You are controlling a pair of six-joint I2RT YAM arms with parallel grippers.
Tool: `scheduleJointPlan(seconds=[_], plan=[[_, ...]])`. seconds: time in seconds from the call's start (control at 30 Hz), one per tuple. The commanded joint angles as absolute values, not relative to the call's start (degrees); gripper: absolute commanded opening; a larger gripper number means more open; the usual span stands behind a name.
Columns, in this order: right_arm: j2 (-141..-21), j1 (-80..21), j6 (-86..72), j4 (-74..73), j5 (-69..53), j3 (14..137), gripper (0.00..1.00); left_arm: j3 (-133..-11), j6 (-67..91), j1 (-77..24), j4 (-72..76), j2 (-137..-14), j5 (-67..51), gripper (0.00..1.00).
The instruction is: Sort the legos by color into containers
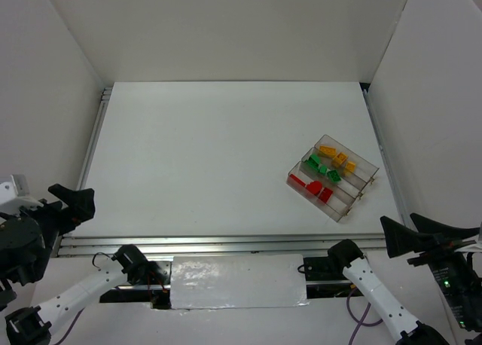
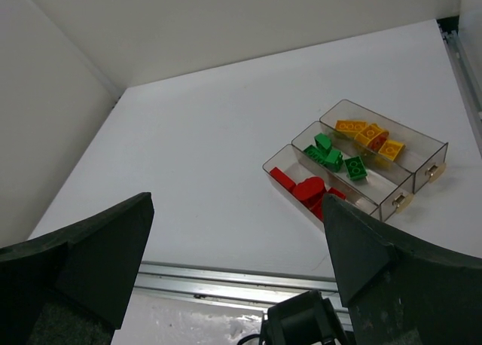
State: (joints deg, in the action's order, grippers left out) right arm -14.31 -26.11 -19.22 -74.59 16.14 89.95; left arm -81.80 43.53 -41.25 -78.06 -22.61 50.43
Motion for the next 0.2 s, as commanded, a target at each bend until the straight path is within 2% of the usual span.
scheduleJointPlan(seconds=[0.0,0.17], plan=[[-14.41,-26.54,-19.16,-73.39,16.79,88.95,1.0,-80.34,42.54,-41.04,-75.77,-23.12,50.27,1.0],[-13.89,-26.46,-20.04,-73.21,17.4,87.1,1.0,-77.35,42.36,-41.04,-73.74,-23.03,49.57,1.0]])
